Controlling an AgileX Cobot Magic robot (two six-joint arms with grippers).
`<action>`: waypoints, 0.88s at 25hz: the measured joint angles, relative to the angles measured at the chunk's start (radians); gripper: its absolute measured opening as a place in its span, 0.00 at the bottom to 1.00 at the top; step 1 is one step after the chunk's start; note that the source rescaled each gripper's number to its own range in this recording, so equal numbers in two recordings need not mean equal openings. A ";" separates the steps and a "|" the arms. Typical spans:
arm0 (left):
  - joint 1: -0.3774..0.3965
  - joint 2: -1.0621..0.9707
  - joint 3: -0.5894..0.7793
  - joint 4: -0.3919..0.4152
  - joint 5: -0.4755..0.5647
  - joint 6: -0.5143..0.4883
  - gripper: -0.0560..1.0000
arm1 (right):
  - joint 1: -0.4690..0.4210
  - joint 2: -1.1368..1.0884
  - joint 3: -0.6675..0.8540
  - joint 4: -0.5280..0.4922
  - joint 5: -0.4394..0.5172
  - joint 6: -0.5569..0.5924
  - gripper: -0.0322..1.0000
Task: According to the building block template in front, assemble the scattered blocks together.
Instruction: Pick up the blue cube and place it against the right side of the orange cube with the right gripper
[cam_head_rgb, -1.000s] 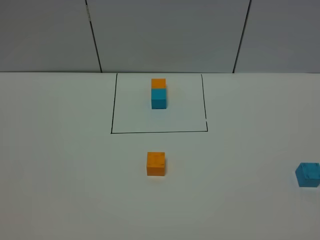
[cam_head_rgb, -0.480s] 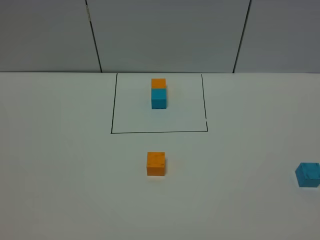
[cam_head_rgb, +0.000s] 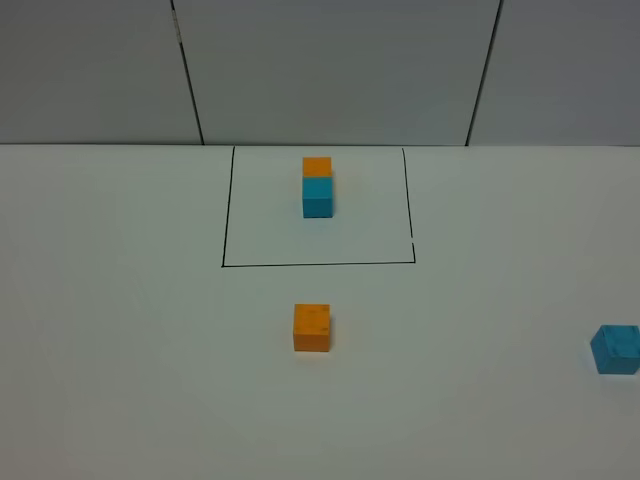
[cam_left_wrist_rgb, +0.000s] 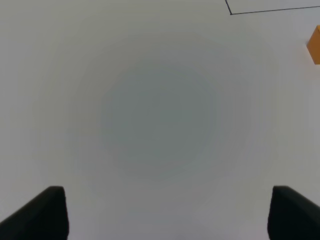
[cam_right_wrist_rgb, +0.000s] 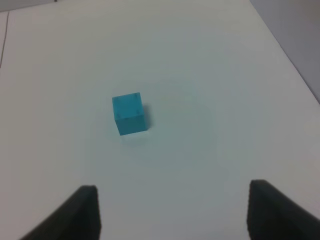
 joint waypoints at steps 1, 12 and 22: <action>0.000 0.000 0.000 0.000 0.000 0.000 0.82 | 0.000 0.000 0.000 0.000 0.000 0.000 0.59; 0.000 0.000 0.000 0.000 0.000 0.000 0.82 | 0.000 0.000 0.000 0.000 0.000 0.000 0.59; 0.000 0.000 0.000 0.000 0.000 0.000 0.82 | 0.000 0.000 0.000 0.000 0.000 0.000 0.59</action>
